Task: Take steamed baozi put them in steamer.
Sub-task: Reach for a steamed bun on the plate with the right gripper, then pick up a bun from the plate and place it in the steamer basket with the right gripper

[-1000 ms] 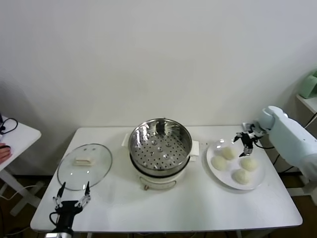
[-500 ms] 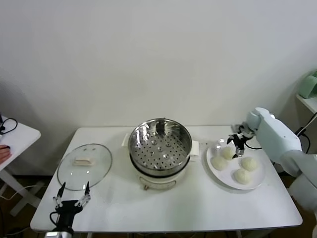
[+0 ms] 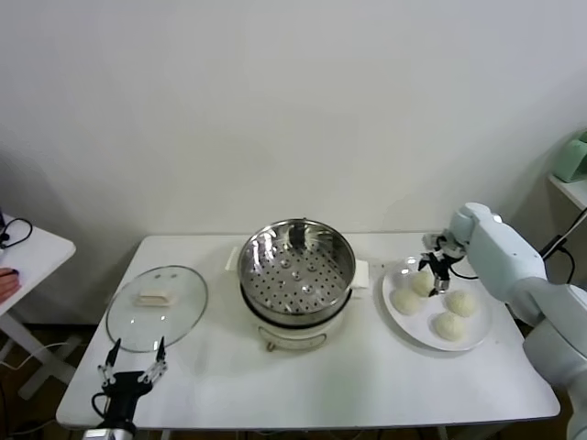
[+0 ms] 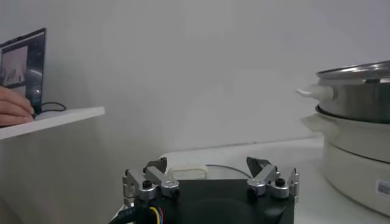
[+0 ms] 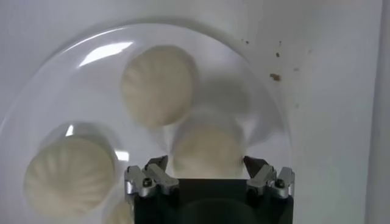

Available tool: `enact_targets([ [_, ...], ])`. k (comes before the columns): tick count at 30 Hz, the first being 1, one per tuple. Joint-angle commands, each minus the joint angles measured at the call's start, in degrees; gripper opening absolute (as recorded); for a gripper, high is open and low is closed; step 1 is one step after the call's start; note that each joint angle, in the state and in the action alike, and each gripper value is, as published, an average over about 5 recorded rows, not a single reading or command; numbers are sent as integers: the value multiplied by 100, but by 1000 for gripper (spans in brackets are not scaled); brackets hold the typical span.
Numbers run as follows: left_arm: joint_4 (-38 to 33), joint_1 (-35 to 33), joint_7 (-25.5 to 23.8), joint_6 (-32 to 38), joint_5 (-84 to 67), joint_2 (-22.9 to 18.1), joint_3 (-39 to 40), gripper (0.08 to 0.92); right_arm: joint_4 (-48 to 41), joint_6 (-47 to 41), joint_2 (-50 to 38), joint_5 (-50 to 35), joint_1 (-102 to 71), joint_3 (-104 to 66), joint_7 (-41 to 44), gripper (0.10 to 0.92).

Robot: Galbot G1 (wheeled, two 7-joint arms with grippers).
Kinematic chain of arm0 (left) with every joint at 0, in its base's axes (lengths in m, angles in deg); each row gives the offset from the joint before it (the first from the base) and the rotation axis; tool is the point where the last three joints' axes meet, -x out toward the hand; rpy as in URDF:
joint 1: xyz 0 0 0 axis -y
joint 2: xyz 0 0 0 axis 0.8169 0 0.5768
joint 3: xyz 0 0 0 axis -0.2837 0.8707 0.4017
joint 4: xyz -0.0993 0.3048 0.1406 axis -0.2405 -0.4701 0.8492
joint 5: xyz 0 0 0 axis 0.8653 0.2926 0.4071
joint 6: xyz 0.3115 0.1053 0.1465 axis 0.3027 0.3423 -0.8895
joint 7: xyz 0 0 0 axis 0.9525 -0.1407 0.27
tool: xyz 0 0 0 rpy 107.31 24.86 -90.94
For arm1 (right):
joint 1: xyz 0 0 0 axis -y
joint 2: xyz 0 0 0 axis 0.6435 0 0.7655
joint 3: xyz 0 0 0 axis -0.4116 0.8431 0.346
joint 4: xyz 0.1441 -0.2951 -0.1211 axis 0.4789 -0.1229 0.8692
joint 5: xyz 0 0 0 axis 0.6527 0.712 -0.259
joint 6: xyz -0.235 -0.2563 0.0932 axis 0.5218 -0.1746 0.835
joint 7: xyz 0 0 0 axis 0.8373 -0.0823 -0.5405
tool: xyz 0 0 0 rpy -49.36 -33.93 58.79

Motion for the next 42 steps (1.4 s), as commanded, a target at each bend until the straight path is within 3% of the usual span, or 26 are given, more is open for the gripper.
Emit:
enact_targets([
  [1, -7, -7, 4, -1, 1, -3, 1, 823, -65, 17, 50, 122, -5, -40, -34, 782],
  [8, -6, -33, 13, 15, -5, 11, -2, 823, -79, 12, 71, 119, -14, -97, -85, 716],
  [21, -49, -91, 23, 7, -13, -7, 1, 823, 336, 177, -76, 63, 169, -66, 33, 680],
  [34, -71, -116, 39, -8, -6, -9, 4, 823, 3215, 490, -850, -1157, 2023, 2196, 416, 683],
  [42, -134, -137, 71, -78, 68, -12, 67, 823, 4774, 741, -548, -1212, 2980, 2971, 543, 703],
])
